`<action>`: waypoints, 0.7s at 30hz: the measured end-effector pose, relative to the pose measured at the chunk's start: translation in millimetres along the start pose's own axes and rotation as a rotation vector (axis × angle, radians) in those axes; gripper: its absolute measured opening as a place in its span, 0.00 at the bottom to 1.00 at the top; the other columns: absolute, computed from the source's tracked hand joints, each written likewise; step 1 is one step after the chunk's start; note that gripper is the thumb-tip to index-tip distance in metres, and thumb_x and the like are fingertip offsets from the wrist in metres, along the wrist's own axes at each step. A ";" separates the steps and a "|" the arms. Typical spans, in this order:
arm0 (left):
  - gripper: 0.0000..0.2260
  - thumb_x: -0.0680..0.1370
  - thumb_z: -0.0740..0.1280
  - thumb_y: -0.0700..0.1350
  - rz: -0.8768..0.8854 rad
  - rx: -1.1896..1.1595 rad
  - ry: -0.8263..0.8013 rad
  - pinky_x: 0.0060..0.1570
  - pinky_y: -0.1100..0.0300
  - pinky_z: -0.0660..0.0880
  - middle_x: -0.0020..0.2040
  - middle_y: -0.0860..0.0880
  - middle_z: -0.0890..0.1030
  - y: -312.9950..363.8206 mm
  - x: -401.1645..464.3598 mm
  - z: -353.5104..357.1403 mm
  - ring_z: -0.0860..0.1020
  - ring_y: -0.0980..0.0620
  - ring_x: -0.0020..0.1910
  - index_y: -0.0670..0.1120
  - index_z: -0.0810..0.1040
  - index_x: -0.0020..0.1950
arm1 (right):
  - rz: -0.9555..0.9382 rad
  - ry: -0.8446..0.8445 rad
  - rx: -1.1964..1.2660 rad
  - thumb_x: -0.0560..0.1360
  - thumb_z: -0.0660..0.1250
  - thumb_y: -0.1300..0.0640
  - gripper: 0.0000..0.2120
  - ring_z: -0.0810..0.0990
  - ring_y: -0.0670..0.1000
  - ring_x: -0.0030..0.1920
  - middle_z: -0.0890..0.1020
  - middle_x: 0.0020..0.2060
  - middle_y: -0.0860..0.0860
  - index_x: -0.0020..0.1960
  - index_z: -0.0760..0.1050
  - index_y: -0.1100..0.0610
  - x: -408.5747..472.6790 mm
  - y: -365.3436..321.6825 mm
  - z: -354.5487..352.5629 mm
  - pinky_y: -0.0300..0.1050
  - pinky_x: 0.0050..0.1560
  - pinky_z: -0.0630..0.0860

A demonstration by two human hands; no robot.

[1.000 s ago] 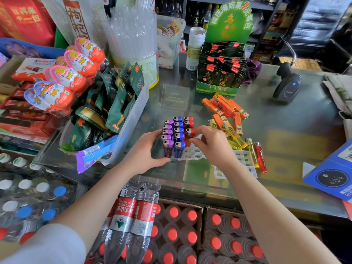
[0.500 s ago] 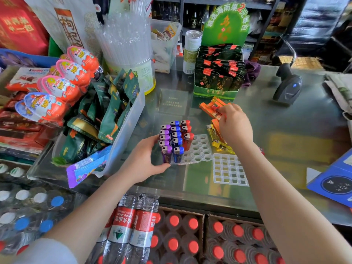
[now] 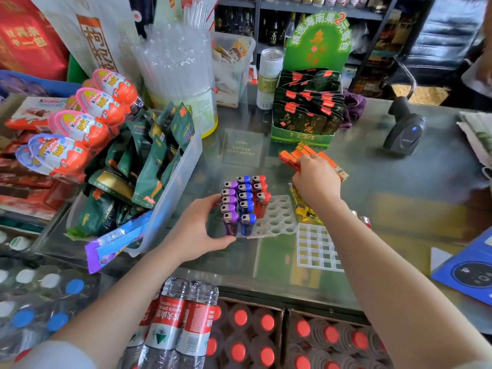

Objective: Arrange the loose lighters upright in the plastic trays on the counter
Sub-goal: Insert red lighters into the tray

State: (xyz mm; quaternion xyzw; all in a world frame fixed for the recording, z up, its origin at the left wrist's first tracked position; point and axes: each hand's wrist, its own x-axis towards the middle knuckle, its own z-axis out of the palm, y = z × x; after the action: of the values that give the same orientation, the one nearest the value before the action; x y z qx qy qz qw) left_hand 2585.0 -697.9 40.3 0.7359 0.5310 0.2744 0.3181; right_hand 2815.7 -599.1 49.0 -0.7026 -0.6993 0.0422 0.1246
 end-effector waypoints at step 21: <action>0.23 0.63 0.77 0.45 -0.021 0.033 0.074 0.46 0.80 0.64 0.46 0.66 0.73 5.7 -28.0 0.7 0.70 0.75 0.48 0.53 0.72 0.53 | -0.234 -0.076 0.734 0.70 0.69 0.66 0.05 0.78 0.39 0.34 0.80 0.36 0.45 0.45 0.77 0.59 -117.7 -28.7 1.4 0.28 0.36 0.71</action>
State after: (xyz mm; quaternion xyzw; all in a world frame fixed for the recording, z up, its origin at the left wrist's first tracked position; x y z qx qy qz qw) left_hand 2581.0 -726.2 42.4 0.7247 0.5546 0.2895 0.2890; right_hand 2785.4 -716.1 40.8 -0.5245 -0.7173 0.3014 0.3458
